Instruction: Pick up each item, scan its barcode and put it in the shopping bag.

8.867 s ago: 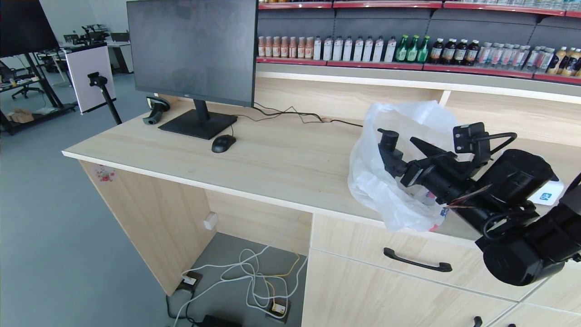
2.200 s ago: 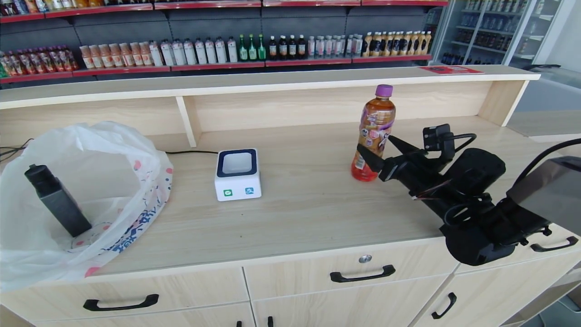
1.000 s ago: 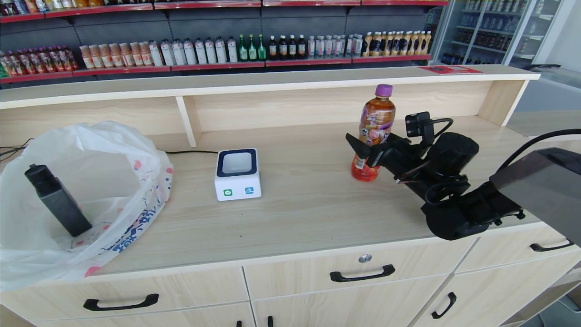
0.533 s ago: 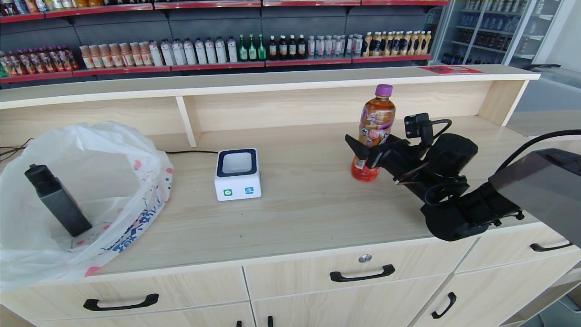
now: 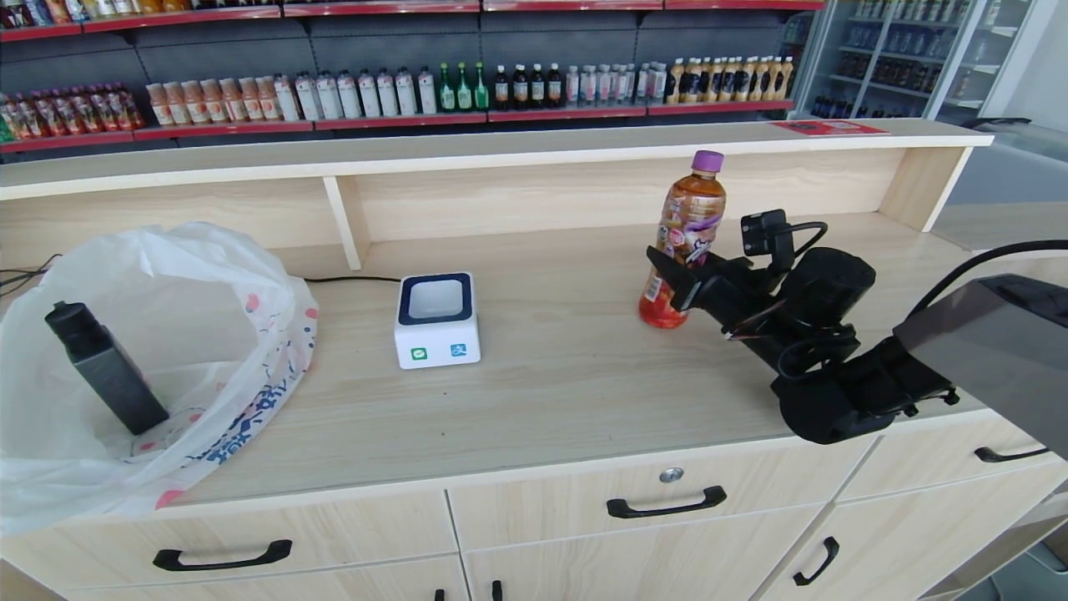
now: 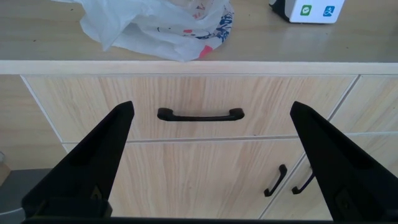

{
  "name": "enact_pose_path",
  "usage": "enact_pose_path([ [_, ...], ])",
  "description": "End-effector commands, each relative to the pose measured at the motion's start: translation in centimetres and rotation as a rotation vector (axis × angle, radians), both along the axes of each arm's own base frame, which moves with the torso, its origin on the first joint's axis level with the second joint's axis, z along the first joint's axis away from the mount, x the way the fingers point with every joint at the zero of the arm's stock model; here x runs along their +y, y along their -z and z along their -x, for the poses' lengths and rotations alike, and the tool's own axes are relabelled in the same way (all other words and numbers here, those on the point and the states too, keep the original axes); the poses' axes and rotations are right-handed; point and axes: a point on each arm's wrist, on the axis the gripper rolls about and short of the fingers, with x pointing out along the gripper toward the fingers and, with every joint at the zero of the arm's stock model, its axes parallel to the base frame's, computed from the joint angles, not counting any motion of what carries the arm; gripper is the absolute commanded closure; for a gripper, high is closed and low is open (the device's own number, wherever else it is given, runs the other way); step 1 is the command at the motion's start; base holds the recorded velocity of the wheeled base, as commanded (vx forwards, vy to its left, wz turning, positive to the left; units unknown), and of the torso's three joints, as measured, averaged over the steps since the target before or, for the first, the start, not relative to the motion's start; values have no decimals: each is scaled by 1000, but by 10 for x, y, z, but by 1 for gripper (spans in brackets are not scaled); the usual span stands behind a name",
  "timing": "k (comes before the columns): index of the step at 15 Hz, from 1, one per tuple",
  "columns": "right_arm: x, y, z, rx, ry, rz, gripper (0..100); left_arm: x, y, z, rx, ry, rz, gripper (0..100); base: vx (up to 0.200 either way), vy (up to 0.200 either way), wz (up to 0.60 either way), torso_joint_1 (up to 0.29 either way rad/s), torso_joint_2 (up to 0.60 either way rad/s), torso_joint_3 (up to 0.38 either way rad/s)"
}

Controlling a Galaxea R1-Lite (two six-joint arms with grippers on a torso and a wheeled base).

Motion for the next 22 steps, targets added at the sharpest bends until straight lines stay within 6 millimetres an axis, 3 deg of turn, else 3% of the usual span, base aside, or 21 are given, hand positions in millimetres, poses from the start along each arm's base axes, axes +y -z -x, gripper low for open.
enact_pose_path([
  [1,-1,-3,2,-11,4,5,100,0,0,0,1,-2,0,0,0,0,0,0,0,0],
  [4,-1,-12,5,-51,8,15,100,0,0,0,1,-2,2,0,0,0,0,0,0,0],
  [8,-5,-49,22,-149,18,6,100,0,0,0,1,-2,0,0,0,0,0,0,0,0],
  [10,-8,-57,33,-172,22,5,100,0,0,0,1,-2,0,0,0,0,0,0,0,0],
  [14,-22,-74,96,-173,42,34,100,0,0,0,1,-2,0,0,0,0,0,0,0,0],
  [16,-19,-81,132,-175,3,35,100,0,0,0,1,0,0,0,0,0,0,0,0,0],
  [19,-6,-86,178,-172,-106,20,100,0,0,0,1,-2,0,0,0,0,0,0,0,0],
  [21,5,-82,196,-151,-185,-2,100,0,0,0,1,-2,0,0,0,0,0,0,0,0],
  [22,21,-82,212,-164,-277,-24,100,0,0,0,1,-2,0,0,0,0,0,0,0,0],
])
